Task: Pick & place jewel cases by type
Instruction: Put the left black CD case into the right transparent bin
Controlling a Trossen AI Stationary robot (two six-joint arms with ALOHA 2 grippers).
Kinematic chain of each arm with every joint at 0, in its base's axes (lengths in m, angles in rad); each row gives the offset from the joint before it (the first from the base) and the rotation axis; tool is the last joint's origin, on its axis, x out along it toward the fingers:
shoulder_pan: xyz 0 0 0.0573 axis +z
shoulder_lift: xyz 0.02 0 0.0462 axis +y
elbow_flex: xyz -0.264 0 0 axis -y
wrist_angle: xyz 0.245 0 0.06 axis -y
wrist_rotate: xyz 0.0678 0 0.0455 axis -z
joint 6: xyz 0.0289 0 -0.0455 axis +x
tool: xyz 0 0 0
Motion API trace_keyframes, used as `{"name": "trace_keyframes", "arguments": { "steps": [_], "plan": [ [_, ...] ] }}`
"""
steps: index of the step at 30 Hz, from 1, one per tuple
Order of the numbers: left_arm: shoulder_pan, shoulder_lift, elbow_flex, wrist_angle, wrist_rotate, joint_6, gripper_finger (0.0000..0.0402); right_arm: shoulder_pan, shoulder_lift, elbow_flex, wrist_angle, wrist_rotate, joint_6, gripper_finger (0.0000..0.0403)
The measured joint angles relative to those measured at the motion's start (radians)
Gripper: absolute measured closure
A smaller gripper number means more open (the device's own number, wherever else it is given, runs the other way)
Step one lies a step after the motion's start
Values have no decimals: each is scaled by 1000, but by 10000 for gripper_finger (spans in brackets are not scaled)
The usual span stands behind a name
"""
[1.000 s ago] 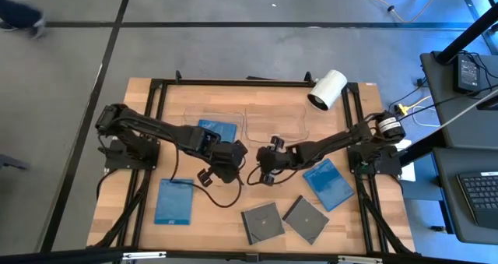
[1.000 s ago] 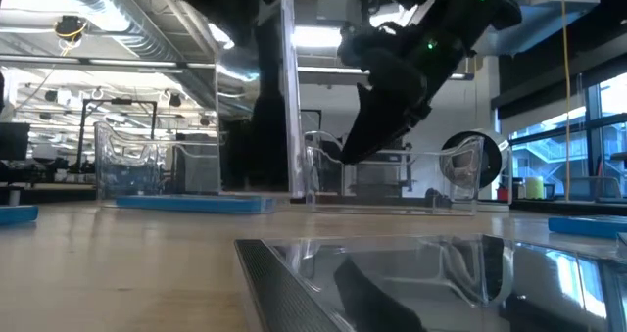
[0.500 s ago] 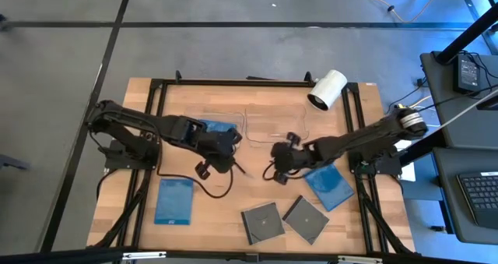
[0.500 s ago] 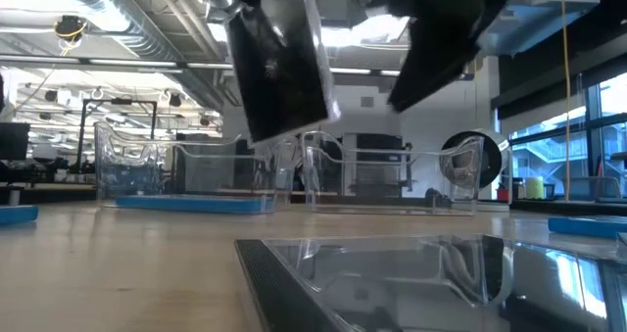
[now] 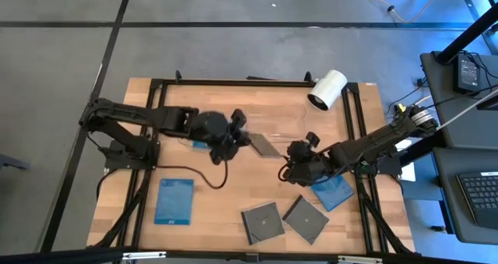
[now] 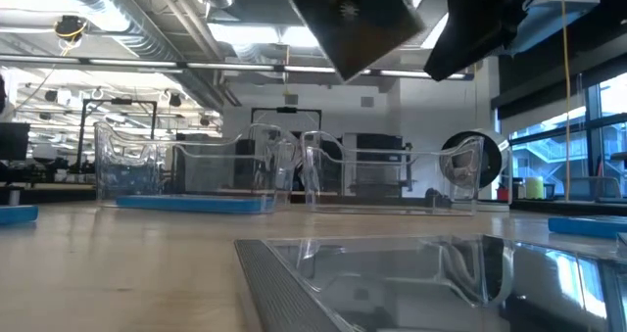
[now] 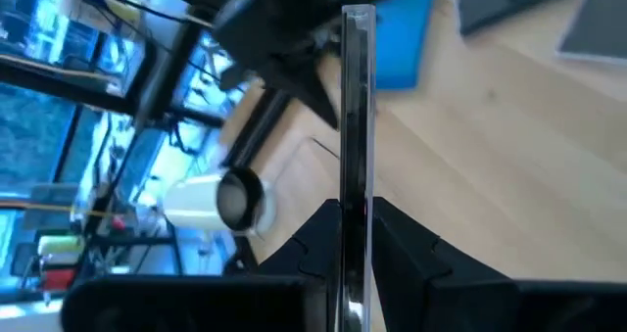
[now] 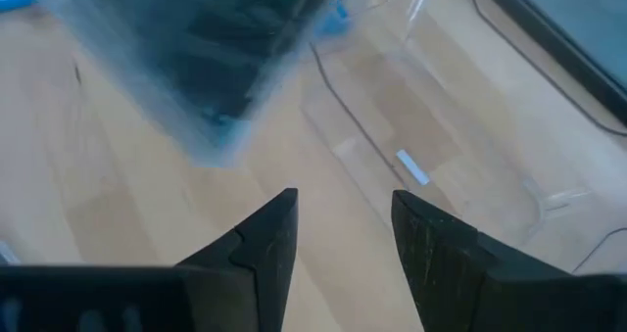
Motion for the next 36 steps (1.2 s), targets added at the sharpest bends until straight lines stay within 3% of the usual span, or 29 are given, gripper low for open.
{"name": "trace_keyframes", "arguments": {
  "steps": [8, 15, 22, 30, 36],
  "plan": [
    [206, 68, -26, 168, 351, -16, 359, 30, 18, 0, -8, -1, 61, 233],
    [324, 147, -104, 410, 515, -13, 360, 70, 18, -1, -42, -34, 148, 233],
    [386, 226, -144, 542, 480, -5, 359, 107, 18, -1, -136, -44, 276, 233],
    [423, 323, -152, 558, 499, -8, 362, 107, 18, 0, -163, -34, 282, 233],
    [421, 412, -151, 675, 490, 46, 359, 107, 18, 0, -163, -15, 280, 233]
  ]
}}
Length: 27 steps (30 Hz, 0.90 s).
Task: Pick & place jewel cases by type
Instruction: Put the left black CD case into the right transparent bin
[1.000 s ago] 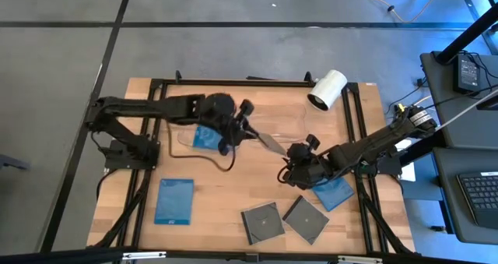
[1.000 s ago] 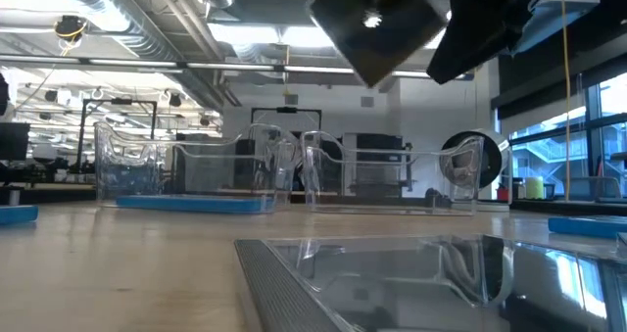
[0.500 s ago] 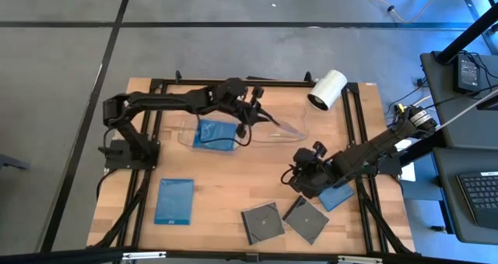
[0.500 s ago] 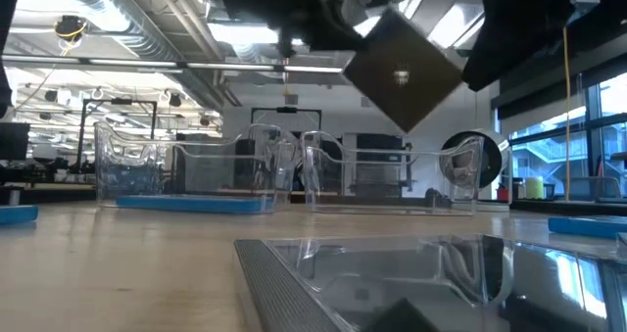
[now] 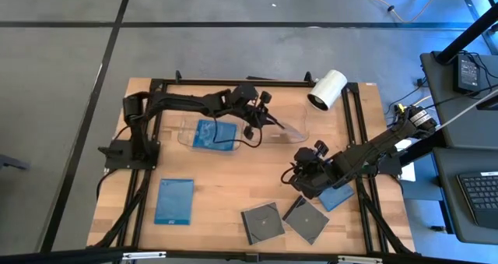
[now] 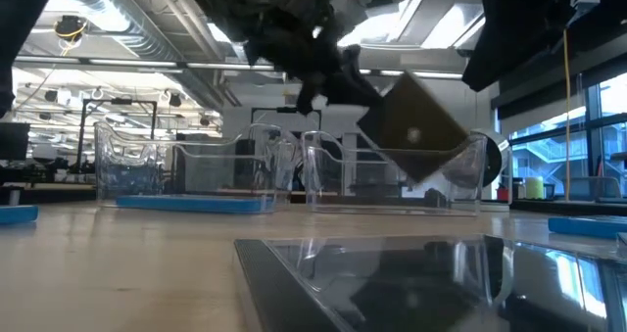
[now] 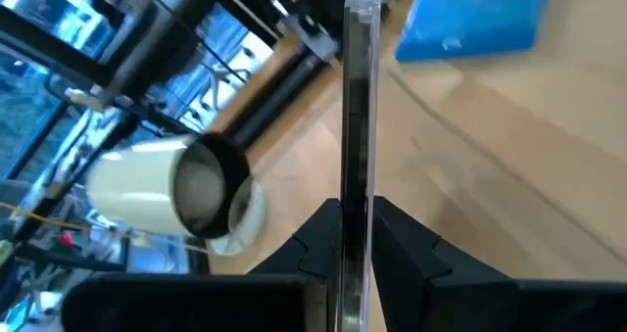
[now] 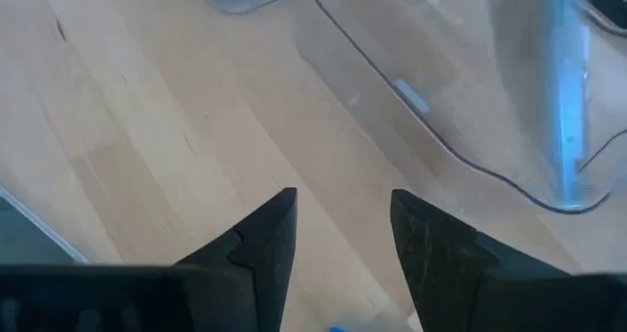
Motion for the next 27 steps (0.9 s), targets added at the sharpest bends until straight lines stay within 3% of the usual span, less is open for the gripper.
{"name": "trace_keyframes", "arguments": {
  "steps": [7, 27],
  "plan": [
    [4, 59, -1, 19, -74, 53, 359, 0, 0, 0, 0, 0, -1, 233],
    [17, 66, 0, 15, -106, -20, 343, 0, 0, 0, 3, 15, -2, 233]
  ]
}}
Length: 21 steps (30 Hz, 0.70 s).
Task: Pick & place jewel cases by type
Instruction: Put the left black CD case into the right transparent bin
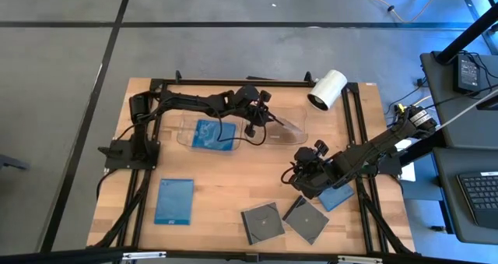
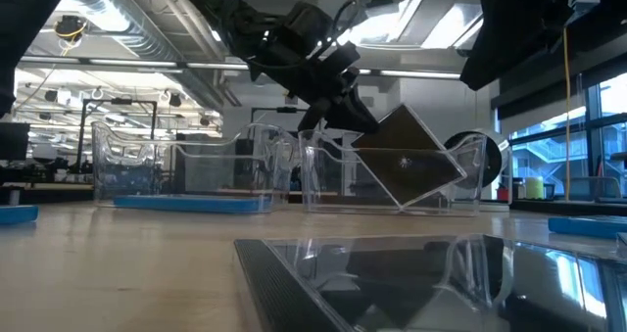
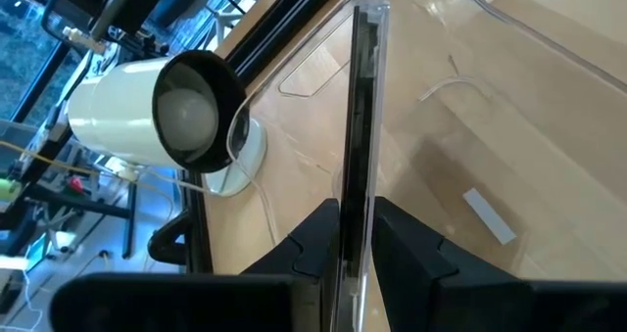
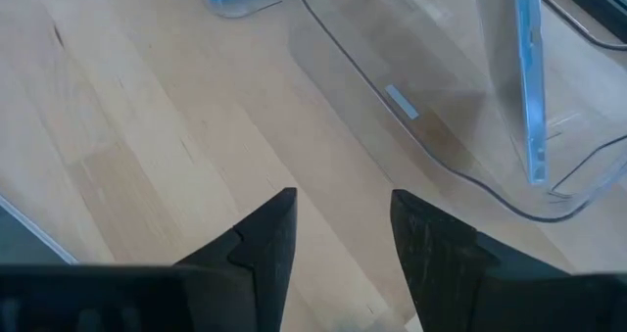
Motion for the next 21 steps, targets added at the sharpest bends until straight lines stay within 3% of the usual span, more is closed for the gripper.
{"name": "trace_keyframes", "arguments": {
  "steps": [17, 21],
  "plan": [
    [-3, 0, 0, 0, 6, -4, 259, 0, 0, 0, 2, 0, 0, 233],
    [-3, -5, 0, 0, -52, 55, 254, 0, 0, 0, 5, 0, 0, 233]
  ]
}}
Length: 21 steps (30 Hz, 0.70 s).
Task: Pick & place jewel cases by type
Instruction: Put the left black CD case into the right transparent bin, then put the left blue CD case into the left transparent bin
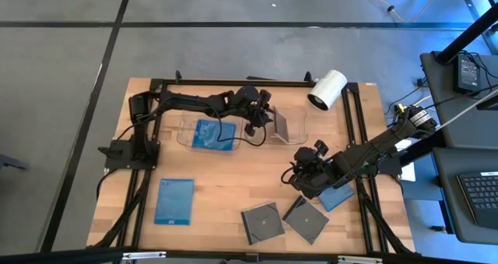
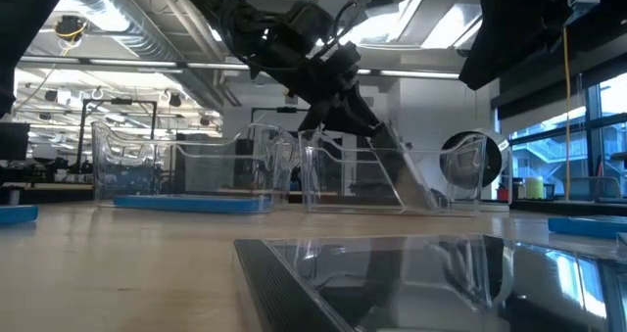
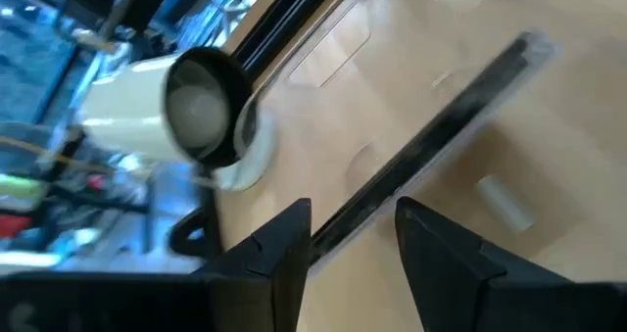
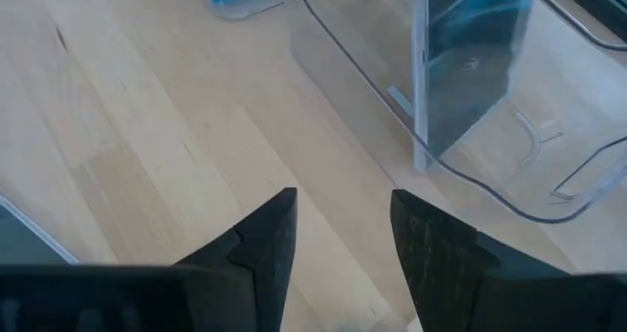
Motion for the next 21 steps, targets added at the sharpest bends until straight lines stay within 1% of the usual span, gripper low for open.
{"name": "trace_keyframes", "arguments": {
  "steps": [7, 13, 17, 21],
  "plan": [
    [0, -4, 0, -2, -207, 96, 258, 0, 0, 0, 1, 0, 0, 233],
    [-10, -4, 0, -49, -307, 167, 256, 0, 0, 0, 0, 0, 0, 233],
    [-36, -13, -1, -60, -442, 244, 258, 0, 0, 0, 0, 0, -1, 233],
    [-62, -80, -2, -69, -466, 271, 260, 0, 0, 0, 0, 14, -2, 233]
  ]
}}
